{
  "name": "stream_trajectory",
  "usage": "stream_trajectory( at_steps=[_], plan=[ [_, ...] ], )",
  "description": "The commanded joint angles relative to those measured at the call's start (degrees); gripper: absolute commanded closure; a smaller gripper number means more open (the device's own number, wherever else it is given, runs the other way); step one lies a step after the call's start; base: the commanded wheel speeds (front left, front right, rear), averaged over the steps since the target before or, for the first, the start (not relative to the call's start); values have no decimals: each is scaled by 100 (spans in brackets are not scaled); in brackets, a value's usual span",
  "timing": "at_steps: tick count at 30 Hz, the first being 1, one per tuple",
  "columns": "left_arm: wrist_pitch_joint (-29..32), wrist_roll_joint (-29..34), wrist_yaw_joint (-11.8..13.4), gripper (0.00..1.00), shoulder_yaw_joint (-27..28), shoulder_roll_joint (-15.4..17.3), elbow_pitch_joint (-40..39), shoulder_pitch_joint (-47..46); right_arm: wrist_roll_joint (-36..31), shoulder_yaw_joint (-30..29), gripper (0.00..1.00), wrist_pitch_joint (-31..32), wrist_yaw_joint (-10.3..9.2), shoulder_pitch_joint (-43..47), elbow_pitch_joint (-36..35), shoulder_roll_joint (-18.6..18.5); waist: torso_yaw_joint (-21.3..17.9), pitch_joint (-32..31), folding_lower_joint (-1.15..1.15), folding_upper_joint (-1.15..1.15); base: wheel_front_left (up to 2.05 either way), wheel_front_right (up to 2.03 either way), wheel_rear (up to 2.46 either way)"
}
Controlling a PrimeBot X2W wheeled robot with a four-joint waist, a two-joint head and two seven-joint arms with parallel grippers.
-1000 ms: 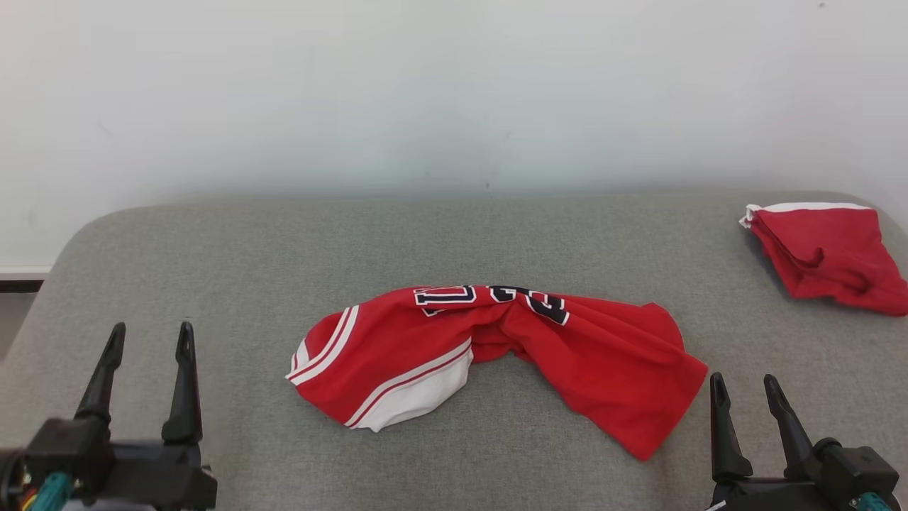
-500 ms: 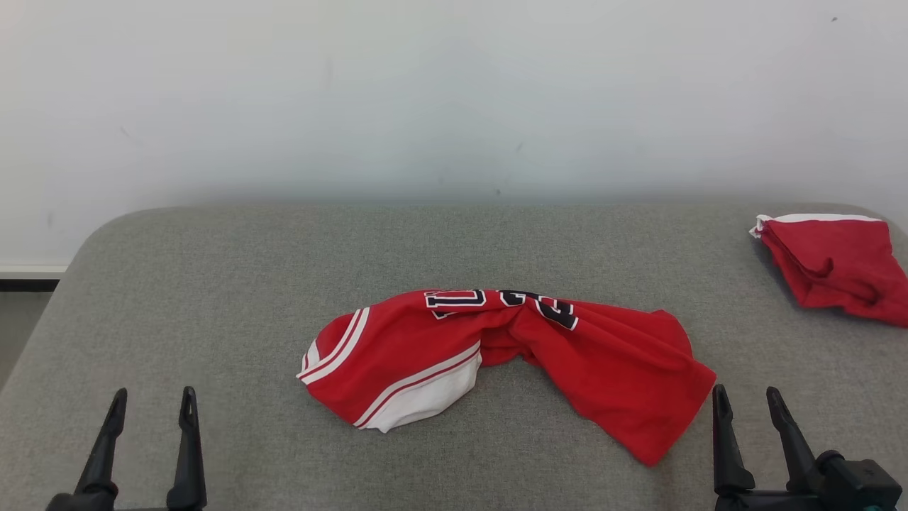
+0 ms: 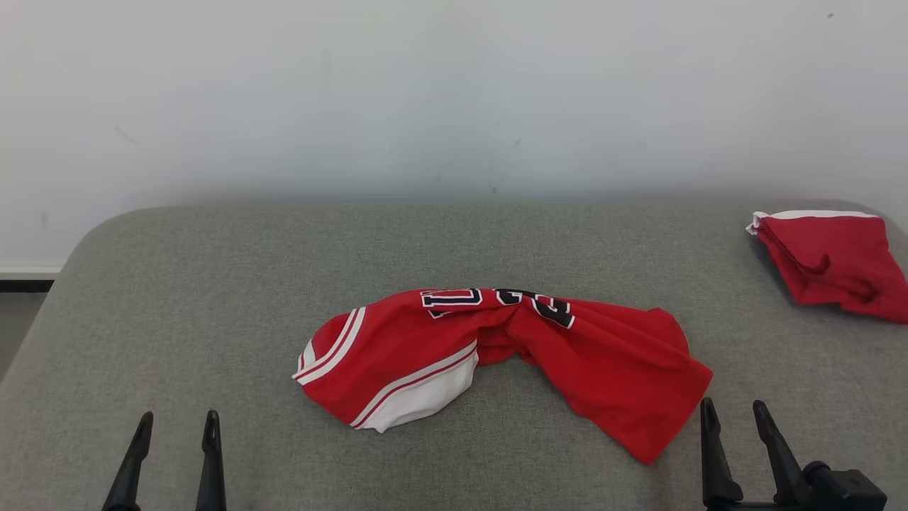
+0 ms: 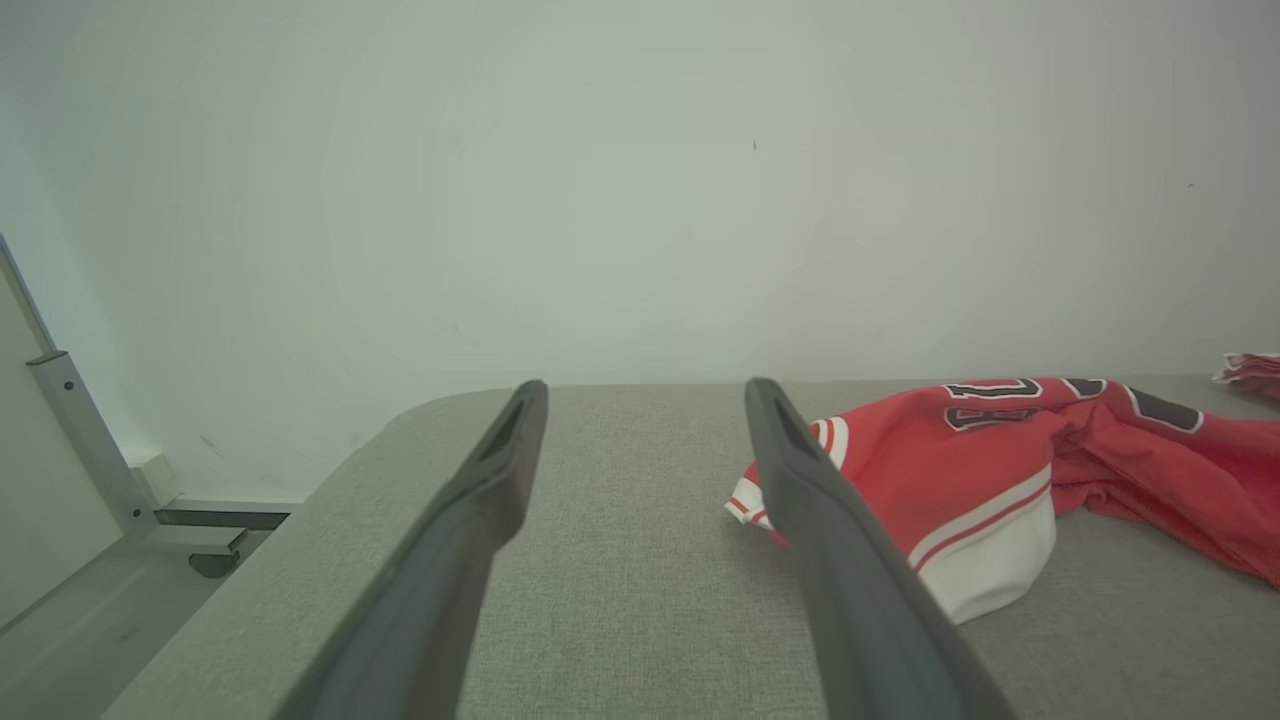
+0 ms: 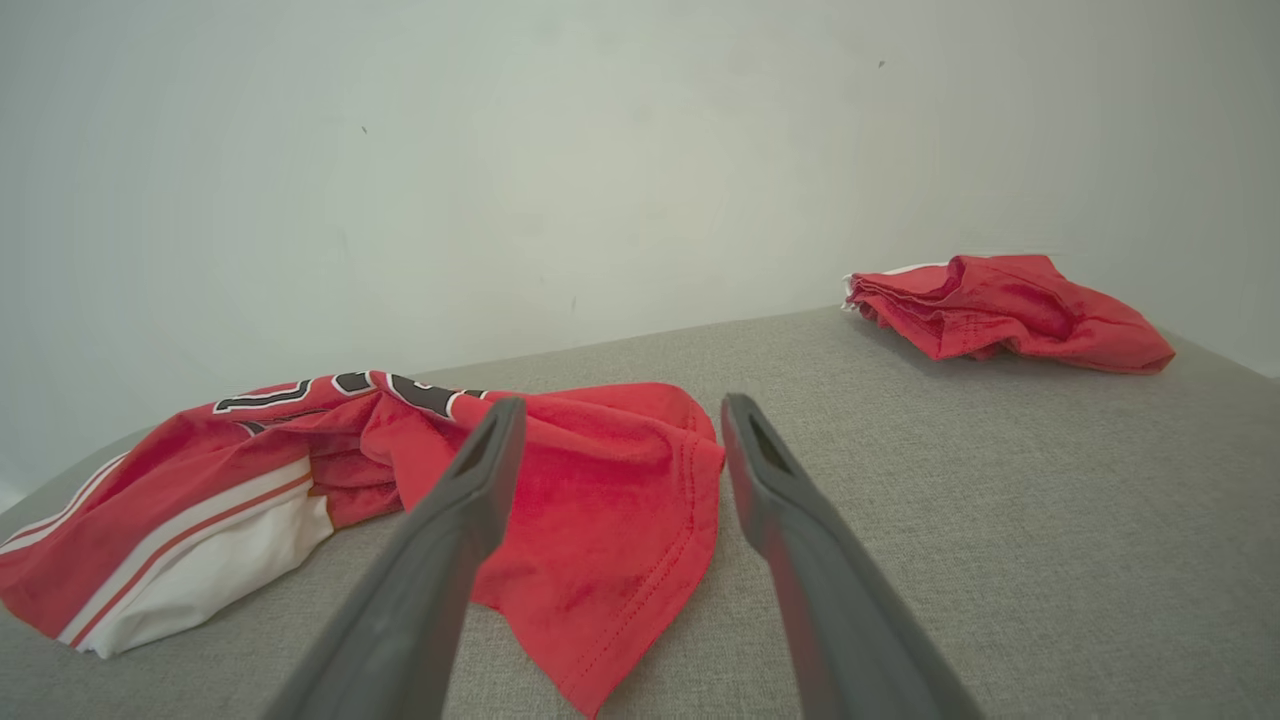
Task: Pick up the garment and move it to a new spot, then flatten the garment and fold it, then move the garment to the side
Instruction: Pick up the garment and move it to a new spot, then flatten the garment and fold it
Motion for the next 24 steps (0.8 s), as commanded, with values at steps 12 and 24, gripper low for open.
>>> stream_trajectory(
  at_steps=[12,24],
  plan=[
    [-19,291,-242,0,237,-299,97,98,3,22,0,7,-13,-39,77,-5,-50,0,0,0,0,0,0],
    [-19,420,-356,0,356,-399,202,86,-4,38,0,11,-13,-56,99,-6,-70,-30,0,0,0,0,0]
  ],
)
